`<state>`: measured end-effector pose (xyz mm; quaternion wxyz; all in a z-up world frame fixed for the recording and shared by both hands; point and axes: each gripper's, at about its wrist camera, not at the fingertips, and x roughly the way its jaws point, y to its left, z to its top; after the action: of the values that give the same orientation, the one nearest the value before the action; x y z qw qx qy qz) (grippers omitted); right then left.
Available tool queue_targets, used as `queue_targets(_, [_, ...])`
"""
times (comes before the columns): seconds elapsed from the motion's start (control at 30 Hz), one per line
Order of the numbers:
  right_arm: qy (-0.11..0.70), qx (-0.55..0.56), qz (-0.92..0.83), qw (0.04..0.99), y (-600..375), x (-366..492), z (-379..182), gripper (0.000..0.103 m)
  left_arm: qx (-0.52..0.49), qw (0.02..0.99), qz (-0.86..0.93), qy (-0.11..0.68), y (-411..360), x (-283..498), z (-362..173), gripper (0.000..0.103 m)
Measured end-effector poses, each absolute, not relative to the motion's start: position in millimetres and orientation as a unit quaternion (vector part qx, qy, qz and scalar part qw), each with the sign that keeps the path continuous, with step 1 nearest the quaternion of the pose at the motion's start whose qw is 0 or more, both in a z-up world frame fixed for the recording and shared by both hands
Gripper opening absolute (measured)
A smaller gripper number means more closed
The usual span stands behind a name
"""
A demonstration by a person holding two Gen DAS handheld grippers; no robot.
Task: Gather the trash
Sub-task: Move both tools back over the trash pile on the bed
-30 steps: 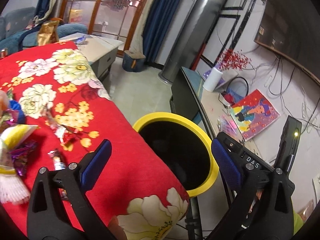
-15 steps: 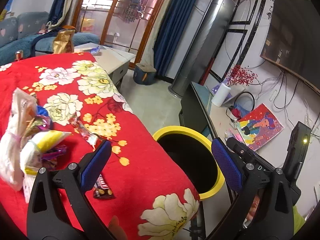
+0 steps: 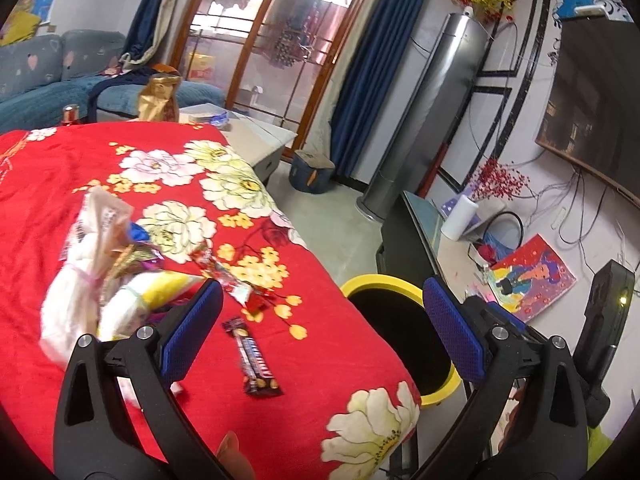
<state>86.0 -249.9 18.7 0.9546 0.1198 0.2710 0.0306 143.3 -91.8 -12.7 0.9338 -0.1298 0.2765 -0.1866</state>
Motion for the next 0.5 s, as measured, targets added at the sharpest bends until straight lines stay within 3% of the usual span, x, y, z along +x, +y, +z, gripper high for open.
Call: queue_targets(0.5, [0.283,0.081,0.099,0.951,-188,83,20,0.070,-0.156,0.942,-0.137,0.265,-40,137,-15,0.092])
